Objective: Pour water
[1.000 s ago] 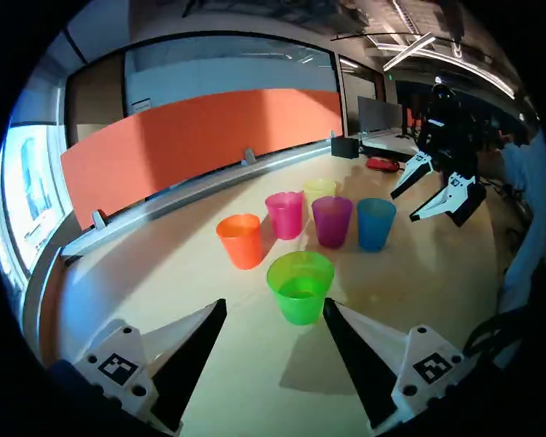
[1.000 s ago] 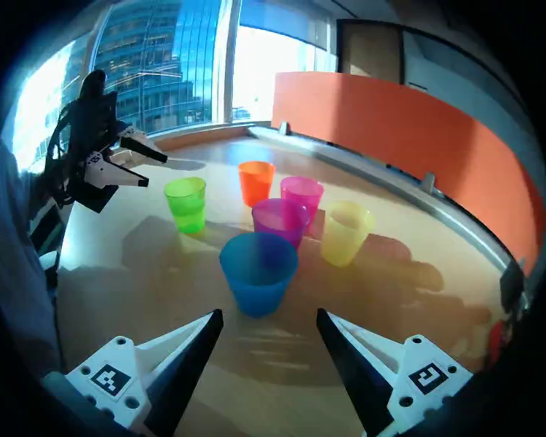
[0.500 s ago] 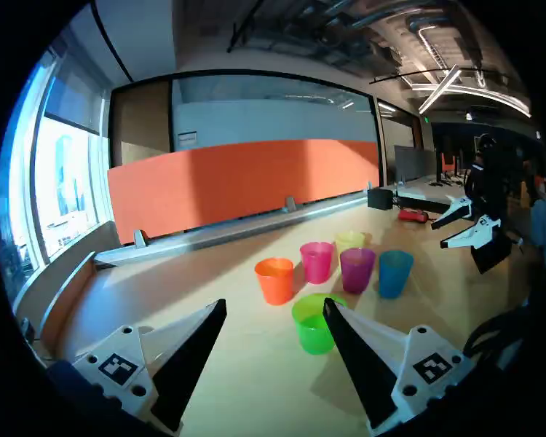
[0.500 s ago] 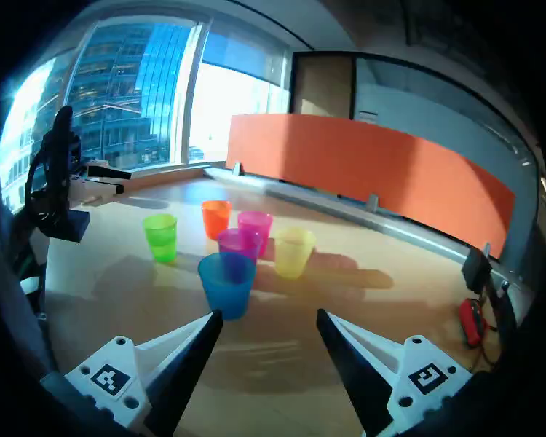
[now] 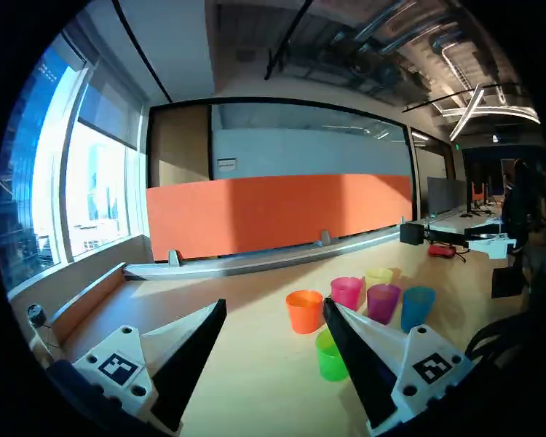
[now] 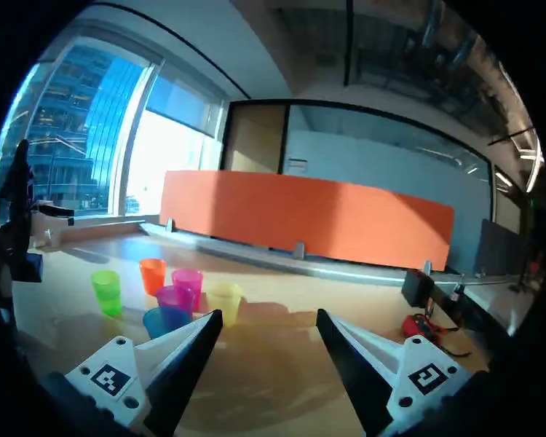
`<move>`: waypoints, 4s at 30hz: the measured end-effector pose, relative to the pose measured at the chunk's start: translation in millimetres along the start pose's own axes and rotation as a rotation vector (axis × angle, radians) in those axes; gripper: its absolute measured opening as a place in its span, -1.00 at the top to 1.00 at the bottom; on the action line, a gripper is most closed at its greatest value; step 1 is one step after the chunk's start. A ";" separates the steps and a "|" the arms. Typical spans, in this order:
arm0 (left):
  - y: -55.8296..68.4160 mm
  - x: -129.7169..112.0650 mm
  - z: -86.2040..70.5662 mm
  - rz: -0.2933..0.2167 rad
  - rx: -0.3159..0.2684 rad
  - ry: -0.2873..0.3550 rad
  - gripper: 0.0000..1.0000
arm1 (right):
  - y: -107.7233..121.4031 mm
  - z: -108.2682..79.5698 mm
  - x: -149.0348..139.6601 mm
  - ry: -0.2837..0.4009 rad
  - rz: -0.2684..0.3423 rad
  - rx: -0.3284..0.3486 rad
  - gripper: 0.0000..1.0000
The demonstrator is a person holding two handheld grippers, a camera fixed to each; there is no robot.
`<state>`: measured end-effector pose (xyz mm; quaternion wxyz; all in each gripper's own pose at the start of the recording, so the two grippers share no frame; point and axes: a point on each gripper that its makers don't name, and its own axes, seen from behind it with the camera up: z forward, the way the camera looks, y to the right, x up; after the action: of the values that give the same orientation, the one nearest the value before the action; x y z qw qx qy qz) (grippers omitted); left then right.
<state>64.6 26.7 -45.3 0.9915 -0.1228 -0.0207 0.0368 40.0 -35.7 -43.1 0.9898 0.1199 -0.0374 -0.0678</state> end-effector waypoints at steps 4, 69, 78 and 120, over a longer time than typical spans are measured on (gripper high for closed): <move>-3.3 8.6 0.5 -0.005 0.035 0.027 -0.97 | 6.4 2.9 12.4 0.044 -0.002 -0.058 -1.00; -31.7 -56.2 36.6 -0.100 0.233 0.065 -0.98 | 7.6 15.2 53.0 0.150 0.092 -0.232 -1.00; -30.8 -62.2 38.8 -0.098 0.229 0.050 -0.97 | 6.1 17.1 53.9 0.148 0.087 -0.230 -1.00; -31.5 -64.4 41.4 -0.074 0.236 0.042 -0.97 | 25.3 11.9 52.4 0.184 0.048 -0.252 -1.00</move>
<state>0.5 1.3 0.5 1.0000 -0.0050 0.0001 -0.0002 93.9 -21.6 -22.4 0.9975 -0.0003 0.0596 -0.0369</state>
